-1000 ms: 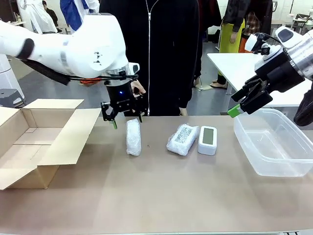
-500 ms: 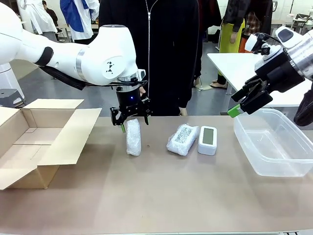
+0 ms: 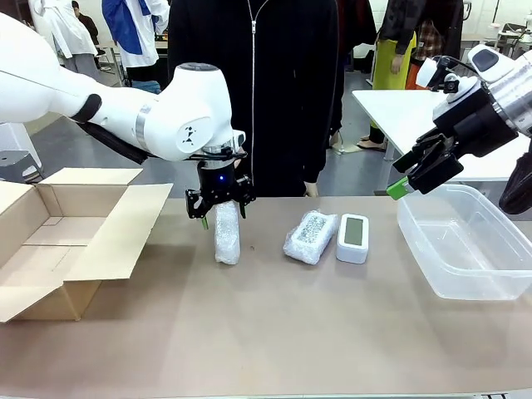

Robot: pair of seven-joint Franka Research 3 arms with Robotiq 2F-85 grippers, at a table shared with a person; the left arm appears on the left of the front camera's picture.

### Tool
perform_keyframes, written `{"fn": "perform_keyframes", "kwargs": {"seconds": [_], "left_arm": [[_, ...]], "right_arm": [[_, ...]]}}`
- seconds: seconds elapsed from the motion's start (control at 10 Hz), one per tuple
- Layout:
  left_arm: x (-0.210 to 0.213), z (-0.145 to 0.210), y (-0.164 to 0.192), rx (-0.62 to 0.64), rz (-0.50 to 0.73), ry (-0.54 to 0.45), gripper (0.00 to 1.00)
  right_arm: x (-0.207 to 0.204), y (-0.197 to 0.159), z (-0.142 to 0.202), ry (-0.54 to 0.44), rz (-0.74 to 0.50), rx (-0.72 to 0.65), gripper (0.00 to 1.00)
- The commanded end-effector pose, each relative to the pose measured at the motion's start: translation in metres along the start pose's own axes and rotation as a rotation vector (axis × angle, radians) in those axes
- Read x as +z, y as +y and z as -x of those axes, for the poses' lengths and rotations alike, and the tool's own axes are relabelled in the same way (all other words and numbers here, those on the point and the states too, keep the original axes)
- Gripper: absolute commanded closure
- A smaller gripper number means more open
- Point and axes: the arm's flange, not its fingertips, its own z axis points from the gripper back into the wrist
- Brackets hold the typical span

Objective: Separate and place wrapped and unwrapped clocks.
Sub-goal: Pick up the Digital clock indicated by the person.

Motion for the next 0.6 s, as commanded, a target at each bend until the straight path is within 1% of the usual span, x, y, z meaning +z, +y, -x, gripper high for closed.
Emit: {"fn": "perform_keyframes", "kwargs": {"seconds": [0.0, 0.2, 0.5], "left_arm": [[-0.003, -0.003, -0.007, 0.004, -0.005, -0.061, 0.0], [-0.015, -0.011, -0.01, -0.035, -0.015, -0.049, 0.0], [-0.026, -0.015, -0.013, -0.046, -0.028, -0.02, 0.0]], "right_arm": [[-0.001, -0.003, -0.001, -0.025, -0.029, 0.002, 0.0], [-0.001, -0.003, -0.001, -0.025, -0.029, 0.002, 0.0], [-0.001, -0.003, -0.001, -0.025, -0.029, 0.002, 0.0]]}}
